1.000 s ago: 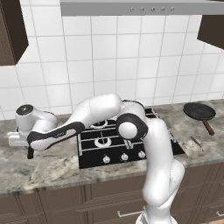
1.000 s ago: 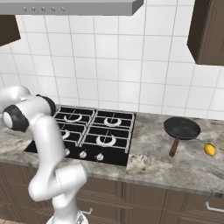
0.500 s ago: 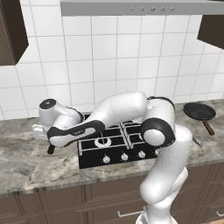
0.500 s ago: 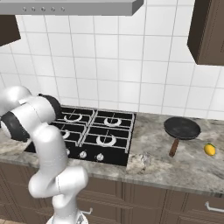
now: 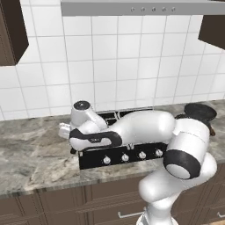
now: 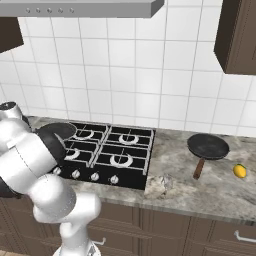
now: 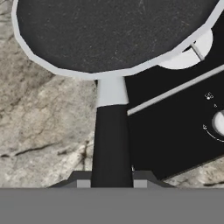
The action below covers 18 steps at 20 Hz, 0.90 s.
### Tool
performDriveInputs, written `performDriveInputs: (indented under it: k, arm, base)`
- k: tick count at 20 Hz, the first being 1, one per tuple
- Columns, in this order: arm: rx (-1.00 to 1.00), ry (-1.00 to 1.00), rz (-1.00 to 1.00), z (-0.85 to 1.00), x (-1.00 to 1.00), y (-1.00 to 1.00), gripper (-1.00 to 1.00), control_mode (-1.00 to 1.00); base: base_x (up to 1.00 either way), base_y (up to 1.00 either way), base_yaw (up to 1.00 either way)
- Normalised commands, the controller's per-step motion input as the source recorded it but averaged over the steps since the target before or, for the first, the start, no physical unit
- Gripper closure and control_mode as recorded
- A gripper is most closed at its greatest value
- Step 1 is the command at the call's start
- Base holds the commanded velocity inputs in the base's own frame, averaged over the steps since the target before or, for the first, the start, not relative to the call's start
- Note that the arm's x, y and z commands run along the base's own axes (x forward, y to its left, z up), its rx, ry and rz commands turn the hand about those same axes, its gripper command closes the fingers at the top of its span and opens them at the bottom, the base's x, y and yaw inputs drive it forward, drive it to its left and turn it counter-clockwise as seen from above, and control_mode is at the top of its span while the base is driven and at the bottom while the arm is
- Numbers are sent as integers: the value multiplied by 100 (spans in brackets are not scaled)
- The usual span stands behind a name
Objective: Place both pans onto different burners. Then place the lemon and the fish on different pans.
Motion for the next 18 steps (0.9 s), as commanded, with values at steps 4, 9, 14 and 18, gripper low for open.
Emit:
performDriveInputs:
  k: [4,9,14,18]
  arm:
    - [9,0,-4,-1,-2,-37,100,-100]
    - [7,1,-4,0,0,-10,100,-100]
    - [0,2,-1,-1,0,-2,100,-100]
    - [0,0,2,-18,1,-55,100,-100]
  base:
    - [0,0,0]
    - [0,0,0]
    - [0,0,0]
    - [0,0,0]
